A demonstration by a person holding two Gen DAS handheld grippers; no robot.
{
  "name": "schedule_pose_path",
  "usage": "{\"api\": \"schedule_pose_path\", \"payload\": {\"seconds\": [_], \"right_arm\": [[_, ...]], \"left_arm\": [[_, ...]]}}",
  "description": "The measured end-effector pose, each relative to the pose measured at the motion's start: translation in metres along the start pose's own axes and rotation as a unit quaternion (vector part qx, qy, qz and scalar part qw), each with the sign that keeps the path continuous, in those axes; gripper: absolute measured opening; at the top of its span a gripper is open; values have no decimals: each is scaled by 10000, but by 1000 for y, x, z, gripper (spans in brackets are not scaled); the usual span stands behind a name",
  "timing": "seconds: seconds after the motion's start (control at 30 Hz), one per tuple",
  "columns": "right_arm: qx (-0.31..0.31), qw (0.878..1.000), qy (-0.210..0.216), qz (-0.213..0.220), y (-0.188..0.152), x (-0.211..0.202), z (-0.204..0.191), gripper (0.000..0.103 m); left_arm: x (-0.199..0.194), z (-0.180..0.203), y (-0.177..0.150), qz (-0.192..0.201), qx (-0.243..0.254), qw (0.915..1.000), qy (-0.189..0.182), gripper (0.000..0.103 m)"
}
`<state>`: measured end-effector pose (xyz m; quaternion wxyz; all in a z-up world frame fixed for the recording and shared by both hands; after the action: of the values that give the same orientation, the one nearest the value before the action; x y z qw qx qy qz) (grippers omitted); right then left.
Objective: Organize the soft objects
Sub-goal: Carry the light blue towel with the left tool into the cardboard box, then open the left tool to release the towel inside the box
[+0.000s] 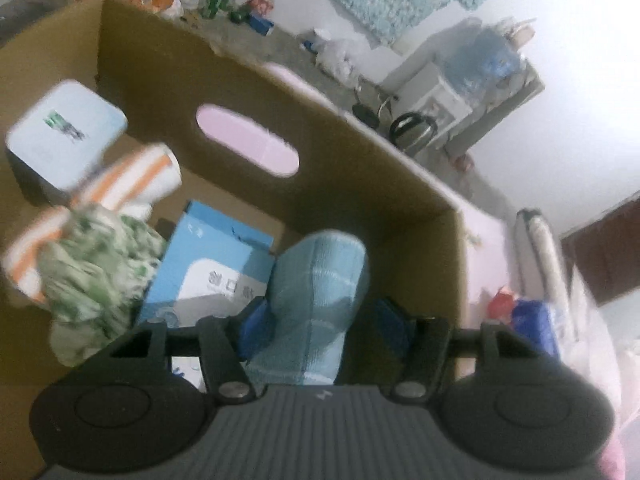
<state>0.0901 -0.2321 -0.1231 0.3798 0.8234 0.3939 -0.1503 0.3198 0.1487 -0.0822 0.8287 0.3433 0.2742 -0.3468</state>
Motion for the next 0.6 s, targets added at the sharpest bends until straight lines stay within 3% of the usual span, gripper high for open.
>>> {"api": "schedule_pose_path", "payload": {"seconds": [0.07, 0.2, 0.23, 0.33, 0.6], "right_arm": [[10, 10000, 25, 14, 0, 0, 0, 63], [-5, 10000, 63, 49, -1, -1, -2, 64], [-12, 10000, 60, 59, -1, -2, -2, 64], [-16, 10000, 42, 78, -3, -5, -3, 64], [15, 9997, -87, 216, -7, -24, -1, 64]], "left_arm": [[-12, 0, 0, 130, 27, 9999, -1, 55], [-21, -7, -7, -26, -284, 9996, 38, 19], [-18, -10, -9, -90, -372, 9993, 47, 16], [6, -8, -9, -216, -341, 9987, 326, 13], [30, -9, -18, -438, -600, 9965, 392, 13]]}}
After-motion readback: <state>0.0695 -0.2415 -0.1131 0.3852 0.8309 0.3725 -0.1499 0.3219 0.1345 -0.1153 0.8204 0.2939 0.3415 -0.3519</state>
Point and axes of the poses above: each gripper's, at about its wrist camera, not at the fingertips, and x roughly the way its jaws point, z to its right, y to its top, the point moved 2 cm from there along x, roughly the way its jaws point, and after that the axes turned 7 degrees about -y, right-handed, at the moved point
